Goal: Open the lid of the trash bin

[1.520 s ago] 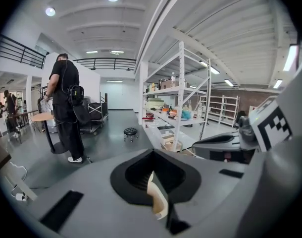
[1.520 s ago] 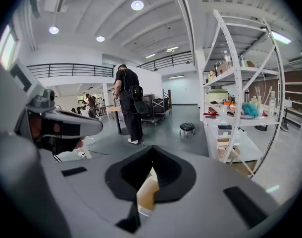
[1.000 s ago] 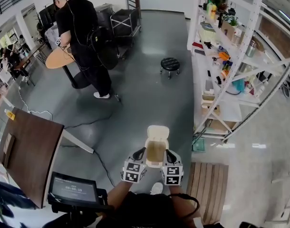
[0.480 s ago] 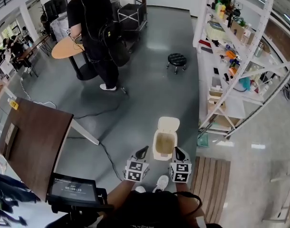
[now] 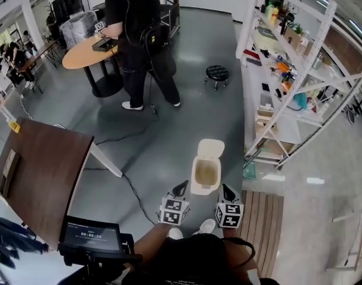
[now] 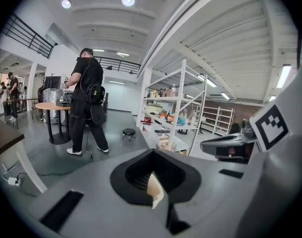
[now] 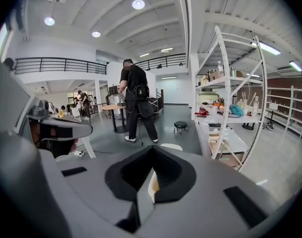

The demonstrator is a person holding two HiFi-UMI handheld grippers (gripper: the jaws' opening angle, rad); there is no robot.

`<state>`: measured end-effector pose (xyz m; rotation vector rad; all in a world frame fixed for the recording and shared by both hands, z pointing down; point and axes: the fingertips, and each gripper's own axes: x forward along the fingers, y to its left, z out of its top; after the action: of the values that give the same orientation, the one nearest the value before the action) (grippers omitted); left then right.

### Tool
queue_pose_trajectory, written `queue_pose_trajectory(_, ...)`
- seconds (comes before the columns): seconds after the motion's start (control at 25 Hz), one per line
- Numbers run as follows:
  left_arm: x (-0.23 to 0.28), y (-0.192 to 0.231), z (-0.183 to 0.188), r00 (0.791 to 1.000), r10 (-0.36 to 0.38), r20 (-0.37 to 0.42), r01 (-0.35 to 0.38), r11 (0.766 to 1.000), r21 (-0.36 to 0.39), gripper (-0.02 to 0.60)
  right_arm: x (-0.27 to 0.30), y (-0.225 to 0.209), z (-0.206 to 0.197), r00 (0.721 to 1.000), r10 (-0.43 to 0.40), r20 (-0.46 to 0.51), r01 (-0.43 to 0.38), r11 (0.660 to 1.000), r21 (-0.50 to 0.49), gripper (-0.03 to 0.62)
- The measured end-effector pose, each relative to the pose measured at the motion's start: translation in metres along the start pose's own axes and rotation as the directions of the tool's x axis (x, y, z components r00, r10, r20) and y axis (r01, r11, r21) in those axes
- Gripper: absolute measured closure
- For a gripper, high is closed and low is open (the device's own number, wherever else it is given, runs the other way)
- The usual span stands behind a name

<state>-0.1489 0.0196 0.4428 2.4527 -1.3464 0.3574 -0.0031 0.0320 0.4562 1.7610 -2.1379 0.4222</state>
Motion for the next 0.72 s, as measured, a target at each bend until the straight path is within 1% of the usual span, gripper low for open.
queue_pose_trajectory(0.24, -0.007, -0.016, 0.013, 0.999, -0.021, 0.032, 0.020, 0.999, 0.033, 0.583, -0.018, 0.010, 0.005, 0.999, 0.004, 0.036, -0.003, 1.000, -0.017, 0.594)
queue_pose_trajectory(0.36, -0.011, -0.030, 0.016, 0.999, -0.031, 0.034, 0.029, 0.998, 0.052, 0.583, -0.027, 0.009, 0.009, 0.999, 0.011, 0.052, -0.010, 1.000, -0.025, 0.594)
queue_pose_trajectory(0.48, -0.012, -0.043, 0.010, 1.000, -0.024, 0.017, 0.023, 0.998, 0.066, 0.583, -0.039, 0.006, 0.009, 0.997, 0.026, 0.069, -0.022, 0.999, -0.049, 0.594)
queue_pose_trajectory(0.72, -0.023, -0.069, -0.004, 1.000, 0.000, 0.008, 0.000, 0.998, 0.058, 0.583, -0.063, 0.007, 0.000, 0.994, 0.065, 0.087, -0.058, 0.995, -0.087, 0.594)
